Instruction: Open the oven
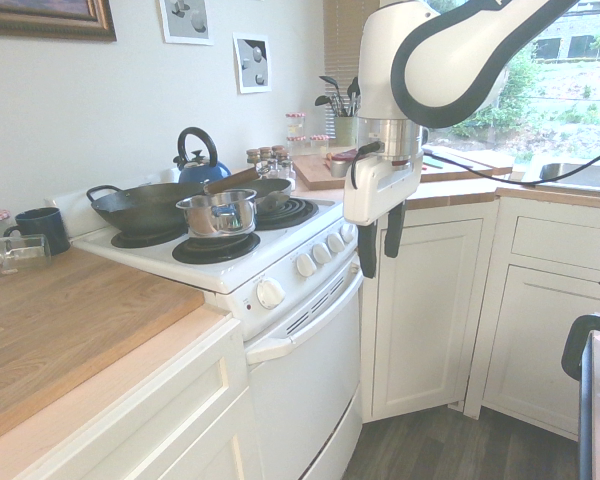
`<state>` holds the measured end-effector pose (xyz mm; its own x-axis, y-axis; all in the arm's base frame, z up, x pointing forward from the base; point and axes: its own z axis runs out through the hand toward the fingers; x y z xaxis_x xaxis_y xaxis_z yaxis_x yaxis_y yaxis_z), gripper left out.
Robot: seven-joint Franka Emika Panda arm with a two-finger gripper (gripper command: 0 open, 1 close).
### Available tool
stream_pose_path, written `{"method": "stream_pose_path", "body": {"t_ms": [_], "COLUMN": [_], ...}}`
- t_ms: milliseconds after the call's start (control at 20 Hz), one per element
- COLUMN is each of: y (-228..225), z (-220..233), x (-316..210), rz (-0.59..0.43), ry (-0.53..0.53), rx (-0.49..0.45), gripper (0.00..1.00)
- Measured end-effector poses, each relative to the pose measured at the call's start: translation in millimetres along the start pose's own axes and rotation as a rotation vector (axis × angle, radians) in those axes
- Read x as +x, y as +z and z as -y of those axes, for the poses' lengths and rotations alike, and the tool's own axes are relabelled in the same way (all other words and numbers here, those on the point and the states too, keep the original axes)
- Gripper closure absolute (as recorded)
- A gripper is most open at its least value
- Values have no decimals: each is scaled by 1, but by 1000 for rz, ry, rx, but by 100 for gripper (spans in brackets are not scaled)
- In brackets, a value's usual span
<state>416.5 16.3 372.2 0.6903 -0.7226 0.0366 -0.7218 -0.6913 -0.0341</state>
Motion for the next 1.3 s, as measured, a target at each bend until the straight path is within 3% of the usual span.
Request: {"method": "stream_pose_path", "body": {"t_ms": [400, 700, 1050, 1300], "y": [26, 13, 15, 55], "z": [1, 11, -21, -42], "x": [-3, 0, 33, 35], "rz": [44, 19, 25, 75], "ry": [27, 28, 118, 130], "rx": [-35, -36, -46, -82], "gripper": [0, 0, 0, 0]}}
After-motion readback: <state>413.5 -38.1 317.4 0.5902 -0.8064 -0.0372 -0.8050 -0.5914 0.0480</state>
